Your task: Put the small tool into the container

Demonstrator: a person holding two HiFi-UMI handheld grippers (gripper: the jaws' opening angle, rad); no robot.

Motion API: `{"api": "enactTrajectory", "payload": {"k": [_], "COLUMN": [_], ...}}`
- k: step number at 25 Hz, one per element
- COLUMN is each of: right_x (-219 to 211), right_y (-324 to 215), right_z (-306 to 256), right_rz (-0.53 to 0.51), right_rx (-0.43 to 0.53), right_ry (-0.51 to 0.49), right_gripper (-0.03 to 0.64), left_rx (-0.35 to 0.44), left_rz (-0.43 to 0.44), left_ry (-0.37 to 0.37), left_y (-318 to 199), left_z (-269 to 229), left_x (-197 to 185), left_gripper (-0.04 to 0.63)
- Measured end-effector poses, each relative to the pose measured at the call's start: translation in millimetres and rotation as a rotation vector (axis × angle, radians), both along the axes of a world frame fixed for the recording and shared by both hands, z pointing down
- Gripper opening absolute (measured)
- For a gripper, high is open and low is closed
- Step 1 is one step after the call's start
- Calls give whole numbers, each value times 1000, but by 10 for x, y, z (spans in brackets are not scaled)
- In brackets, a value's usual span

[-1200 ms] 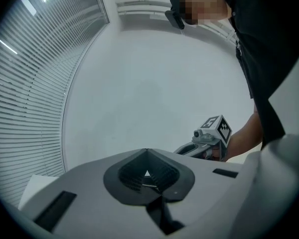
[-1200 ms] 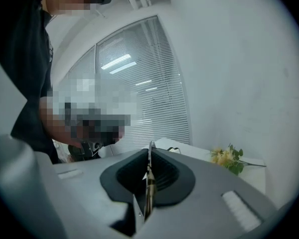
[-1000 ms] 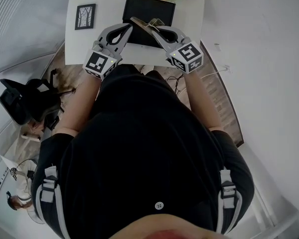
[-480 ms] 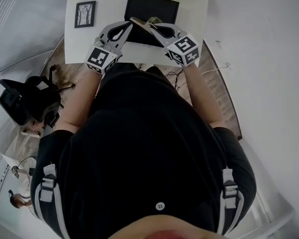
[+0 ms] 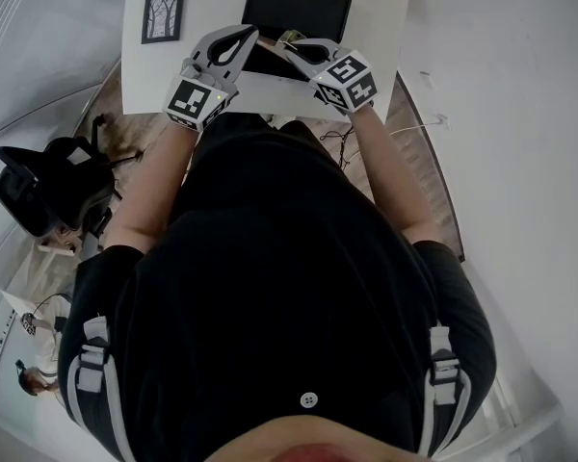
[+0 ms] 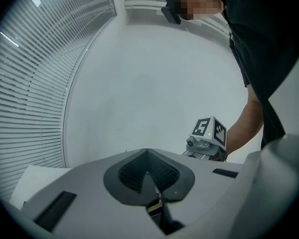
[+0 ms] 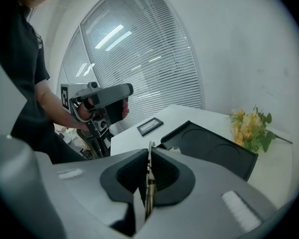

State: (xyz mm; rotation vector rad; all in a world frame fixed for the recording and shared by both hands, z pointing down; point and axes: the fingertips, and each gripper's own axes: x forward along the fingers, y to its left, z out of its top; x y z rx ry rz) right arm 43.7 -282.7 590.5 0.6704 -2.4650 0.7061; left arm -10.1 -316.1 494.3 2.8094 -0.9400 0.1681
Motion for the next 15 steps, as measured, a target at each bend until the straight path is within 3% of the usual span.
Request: {"api": "enactTrajectory", "payload": {"k": [15], "right_x": [-60], "right_y": [19], "right_z": [646], "right_rz": [-17], "right_rx": [-137], "right_ry": [92], "right_gripper": [31], "left_rx": [10], "left_rz": [-24], "left_ry": [-7], "left_y": [-109], "left_z": [31], "left_x": [9], "left_gripper": [6]}}
